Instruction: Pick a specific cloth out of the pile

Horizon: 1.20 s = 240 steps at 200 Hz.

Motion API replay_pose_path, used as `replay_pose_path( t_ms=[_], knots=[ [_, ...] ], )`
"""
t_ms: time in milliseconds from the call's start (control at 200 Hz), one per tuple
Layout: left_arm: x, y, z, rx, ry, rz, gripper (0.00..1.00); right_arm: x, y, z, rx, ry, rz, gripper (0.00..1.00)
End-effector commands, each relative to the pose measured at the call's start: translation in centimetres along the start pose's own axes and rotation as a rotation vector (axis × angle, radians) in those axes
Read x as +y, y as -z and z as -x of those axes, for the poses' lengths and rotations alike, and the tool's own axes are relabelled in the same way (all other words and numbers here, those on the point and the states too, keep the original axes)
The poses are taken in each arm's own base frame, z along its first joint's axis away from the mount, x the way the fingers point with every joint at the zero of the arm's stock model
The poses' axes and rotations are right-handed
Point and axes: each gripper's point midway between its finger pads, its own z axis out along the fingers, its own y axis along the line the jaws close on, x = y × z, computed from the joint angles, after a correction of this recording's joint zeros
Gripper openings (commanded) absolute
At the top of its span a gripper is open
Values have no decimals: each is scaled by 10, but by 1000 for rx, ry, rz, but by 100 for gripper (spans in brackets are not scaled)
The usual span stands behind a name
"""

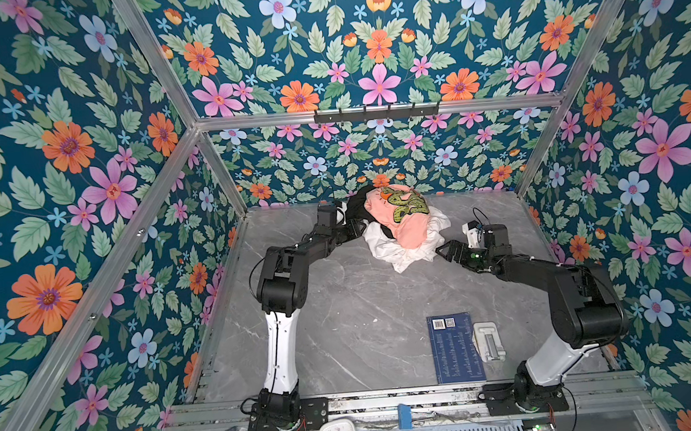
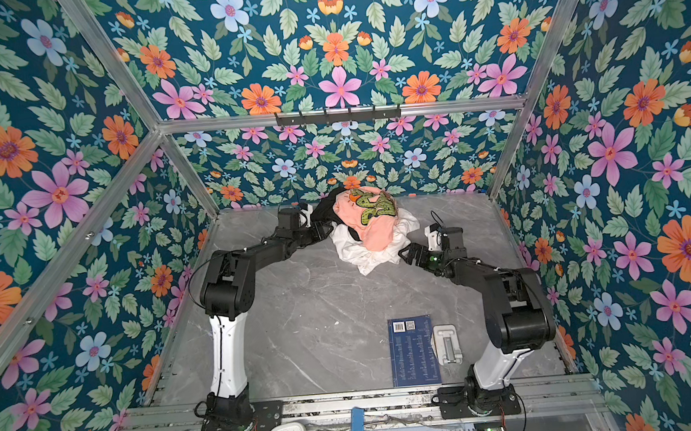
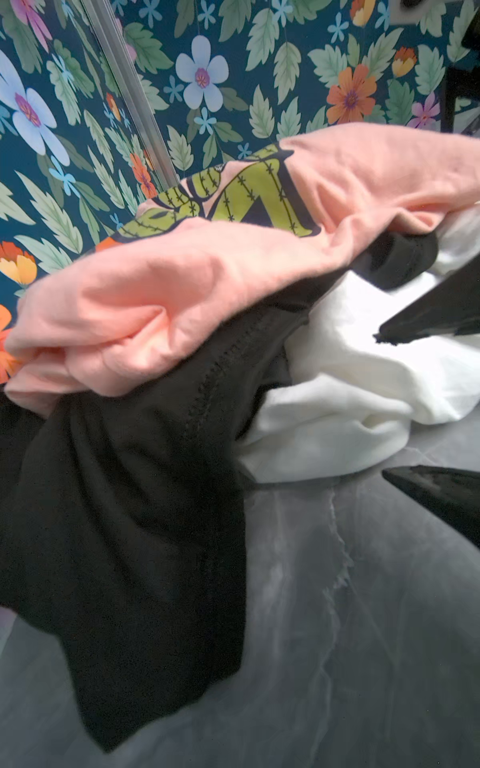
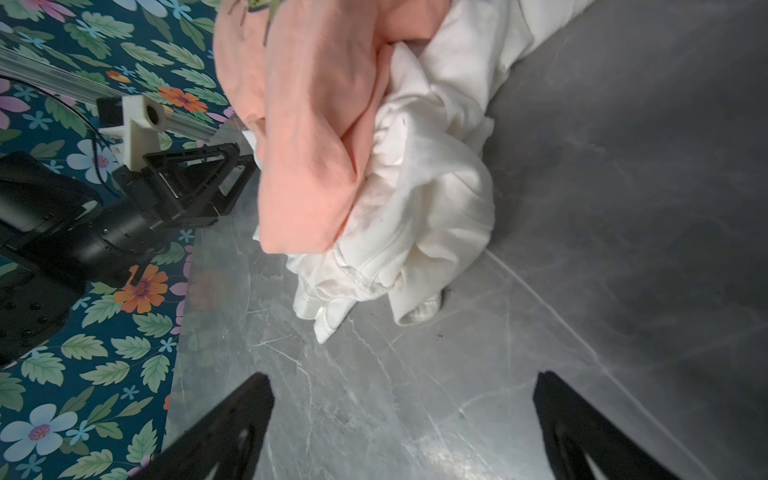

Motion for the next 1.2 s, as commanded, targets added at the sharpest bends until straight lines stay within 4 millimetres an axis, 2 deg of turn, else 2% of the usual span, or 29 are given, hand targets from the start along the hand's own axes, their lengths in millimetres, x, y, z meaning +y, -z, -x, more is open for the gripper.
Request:
replay_pose_path(
  t_ms=[0, 120, 540, 1040, 1195],
  knots=[
    [-7, -2, 4, -9, -1, -41, 50, 4, 0, 4, -10, 25, 16, 99],
    [-4, -5, 3, 3, 18, -56, 45, 4, -1, 4, -8, 24, 15, 99],
    [1, -13, 0, 6, 62, -89, 38, 3, -1, 4, -8, 24, 15, 99],
    [-7, -21, 4, -5, 92, -150, 30, 3, -2, 3, -3, 23, 16, 99],
    [-8, -20, 2, 2, 92, -158, 24, 3, -2, 3, 1, 20, 16, 99]
  ],
)
